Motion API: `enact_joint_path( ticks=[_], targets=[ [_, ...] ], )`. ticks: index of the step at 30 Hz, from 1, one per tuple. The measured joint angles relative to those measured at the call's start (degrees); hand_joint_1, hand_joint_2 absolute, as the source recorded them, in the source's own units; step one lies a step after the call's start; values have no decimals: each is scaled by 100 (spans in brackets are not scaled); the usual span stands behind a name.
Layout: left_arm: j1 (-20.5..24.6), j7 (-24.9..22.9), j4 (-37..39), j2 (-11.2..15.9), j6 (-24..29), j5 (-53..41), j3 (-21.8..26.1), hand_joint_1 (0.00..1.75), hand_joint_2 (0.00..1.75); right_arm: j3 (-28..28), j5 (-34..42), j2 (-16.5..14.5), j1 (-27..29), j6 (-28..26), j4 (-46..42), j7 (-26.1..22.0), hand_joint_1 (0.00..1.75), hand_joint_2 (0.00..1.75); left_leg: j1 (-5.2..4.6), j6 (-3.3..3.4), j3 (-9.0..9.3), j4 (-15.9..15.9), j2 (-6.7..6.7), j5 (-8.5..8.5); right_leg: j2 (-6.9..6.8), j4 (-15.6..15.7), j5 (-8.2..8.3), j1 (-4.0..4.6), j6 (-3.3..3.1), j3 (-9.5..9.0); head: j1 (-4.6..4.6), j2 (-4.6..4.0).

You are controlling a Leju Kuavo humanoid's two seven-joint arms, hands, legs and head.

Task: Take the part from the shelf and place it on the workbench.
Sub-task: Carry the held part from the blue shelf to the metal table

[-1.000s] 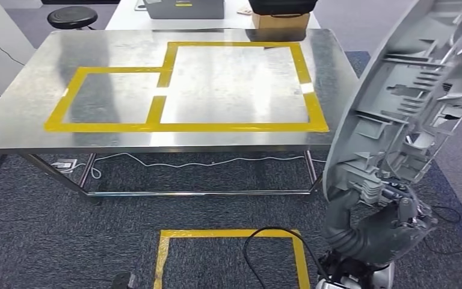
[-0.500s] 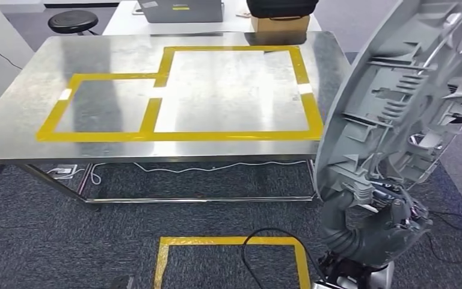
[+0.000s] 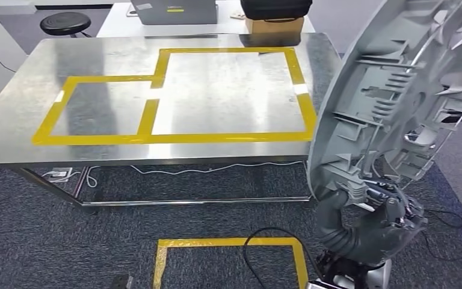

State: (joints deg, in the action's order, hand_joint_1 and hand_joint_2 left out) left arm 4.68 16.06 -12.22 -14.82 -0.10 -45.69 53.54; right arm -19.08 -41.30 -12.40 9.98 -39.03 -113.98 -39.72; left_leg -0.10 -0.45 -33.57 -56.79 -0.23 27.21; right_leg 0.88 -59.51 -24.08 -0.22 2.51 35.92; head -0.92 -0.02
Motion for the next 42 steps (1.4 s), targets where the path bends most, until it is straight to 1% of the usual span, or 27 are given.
enact_joint_path(
  ticks=[1, 2, 3, 5, 6, 7, 8, 10, 11, 12, 15, 17, 19, 21, 22, 23, 24, 26, 28, 31, 33, 36, 37, 38, 39, 41, 42],
  targets=[
    [-10, 2, 0, 0, -26, 1, 1, 0, 175, -2, -3, 1, -1, -1, 0, -1, 175, 175, 4, 42, 49, 19, -5, -17, -14, -70, -18, -5, 28, 2, -5, 0],
    [-18, 3, 0, 0, -44, 1, 2, 0, 175, -3, -5, 1, -3, -1, 0, -1, 175, 175, 6, 76, 103, 18, -7, -31, -26, -212, -110, -8, 46, 54, -21, 0],
    [-23, 1, 0, 0, -52, 0, 2, 0, 175, -5, -8, 1, -4, -1, 0, -2, 175, 175, 7, 102, 156, 14, 2, -48, -36, -466, -244, -11, 61, 165, -28, 0],
    [-25, -32, 0, 0, 4, -11, 3, 0, 175, -7, -14, 1, -5, -1, 0, -3, 175, 175, 5, 118, 227, 4, 21, -52, -41, -1171, -583, -11, 88, 512, -40, 0],
    [-25, -68, 0, 0, 70, -25, 3, 0, 175, -7, -17, 1, -5, -1, 0, -3, 175, 175, 7, 115, 248, 2, 26, -47, -42, -1450, -704, -16, 101, 677, -43, 0],
    [-27, -110, 0, -1, 148, -42, 3, 0, 175, -7, -19, 1, -5, -1, 1, -3, 175, 175, 11, 112, 267, 1, 22, -28, -43, -1569, -735, -26, 113, 773, -44, 0],
    [-29, -147, 0, -2, 215, -60, 3, 0, 175, -7, -21, 1, -5, -1, 1, -2, 175, 175, 18, 100, 291, -1, 13, -2, -45, -1475, -646, -39, 125, 767, -44, 0],
    [-36, -194, 0, -5, 303, -86, 3, 0, 175, -7, -25, 1, -6, -1, 2, -1, 175, 175, 39, 46, 366, -4, -7, 76, -53, -770, -212, -73, 166, 487, -46, 0],
    [-32, -203, 0, -4, 320, -93, 3, 0, 175, -7, -26, 1, -9, -1, 4, -2, 175, 175, 43, 11, 398, -11, -13, 115, -52, -412, -59, -77, 175, 348, -49, 0],
    [-24, -210, 0, -2, 330, -97, 3, 0, 175, -7, -29, 1, -15, -1, 6, -3, 175, 175, 41, -24, 405, -19, -16, 147, -44, -175, 28, -76, 142, 248, -49, 0],
    [-12, -226, 0, 1, 343, -96, 3, 0, 175, -9, -34, 0, -30, -1, 13, -2, 175, 175, 32, -98, 401, -34, -15, 201, -1, -95, 15, -54, -41, 204, -31, 0],
    [-1, -243, 0, -4, 370, -97, 3, 0, 175, -11, -39, -2, -32, -1, 13, 1, 175, 175, 42, -143, 369, -151, -12, 265, 5, -87, -3, -57, -101, 158, -20, 0],
    [19, -262, 0, -8, 401, -102, 3, 0, 175, -15, -52, -4, -39, -1, 13, -1, 175, 175, 46, -186, 80, -671, -10, 486, -6, -80, -35, -54, -152, 115, -9, 0],
    [19, -280, 0, -9, 420, -106, 3, 0, 175, -17, -63, -4, -44, -1, 13, -3, 175, 175, 44, -199, -392, -1411, -10, 756, -11, -80, -64, -35, -192, 98, -5, 0],
    [12, -290, 0, -9, 424, -107, 3, 0, 175, -17, -66, -4, -45, -1, 13, -3, 175, 175, 42, -191, -568, -1630, -10, 787, -5, -80, -75, -25, -204, 87, -6, 0],
    [5, -300, 0, -9, 426, -107, 3, 0, 175, -17, -67, -4, -45, -1, 13, -2, 175, 175, 37, -172, -645, -1652, -10, 707, 5, -80, -84, -16, -212, 73, -5, 0],
    [1, -307, 0, -9, 427, -108, 3, 0, 175, -17, -68, -4, -45, -1, 13, -2, 175, 175, 26, -145, -616, -1468, -10, 521, 16, -80, -92, -10, -214, 56, -6, 0],
    [6, -313, 0, -8, 412, -105, 4, 0, 175, -17, -80, -4, -49, -1, 13, -2, 175, 175, -17, -63, -374, -771, -10, 53, 33, -81, -107, -2, -204, 24, -6, 0],
    [18, -298, 0, -4, 335, -80, 10, 0, 175, -17, -97, -4, -53, 0, 13, -2, 175, 175, -54, -12, -181, -241, -12, -148, 44, -82, -117, 11, -164, 24, -3, 0],
    [17, -248, 0, -7, 210, -44, 27, 0, 175, -19, -106, -3, -56, 0, 13, -3, 175, 175, -53, 20, -117, -84, -21, -163, 39, -70, -157, 17, -72, 29, 4, 0],
    [12, -205, 0, -12, 157, -48, 33, 0, 175, -20, -113, -2, -60, -1, 13, -3, 175, 175, -34, 73, -62, -36, -32, -135, 12, -281, -290, 18, -25, 126, -18, 0],
    [1, -181, 0, -13, 121, -56, 37, 0, 175, -20, -122, -1, -62, -1, 14, -6, 175, 175, -26, 117, 40, -27, 6, -129, -16, -1314, -759, 16, 28, 620, -38, 0],
    [-2, -191, 0, -13, 134, -60, 37, 0, 175, -20, -123, -1, -61, -1, 14, -6, 175, 175, -22, 115, 71, -28, 19, -127, -22, -1569, -830, 10, 50, 752, -37, 0],
    [-4, -204, 0, -13, 155, -66, 38, 0, 175, -20, -123, -1, -62, -1, 15, -6, 175, 175, -15, 111, 99, -29, 18, -112, -29, -1620, -782, 1, 73, 791, -39, 0],
    [-4, -219, 0, -15, 177, -74, 40, 0, 175, -20, -123, -1, -62, -1, 15, -6, 175, 175, -2, 99, 131, -30, 10, -90, -38, -1443, -625, -13, 94, 718, -39, 0],
    [-5, -242, 0, -21, 210, -90, 49, 0, 175, -20, -126, -1, -63, -1, 15, -6, 175, 175, 16, 44, 196, -38, -10, -25, -64, -675, -223, -48, 142, 345, -42, 0],
    [-4, -254, 0, -24, 228, -97, 57, 0, 175, -21, -130, -1, -65, -1, 15, -7, 175, 175, 13, 10, 218, -52, -21, 6, -62, -344, -99, -61, 134, 173, -44, 0]
  ],
)
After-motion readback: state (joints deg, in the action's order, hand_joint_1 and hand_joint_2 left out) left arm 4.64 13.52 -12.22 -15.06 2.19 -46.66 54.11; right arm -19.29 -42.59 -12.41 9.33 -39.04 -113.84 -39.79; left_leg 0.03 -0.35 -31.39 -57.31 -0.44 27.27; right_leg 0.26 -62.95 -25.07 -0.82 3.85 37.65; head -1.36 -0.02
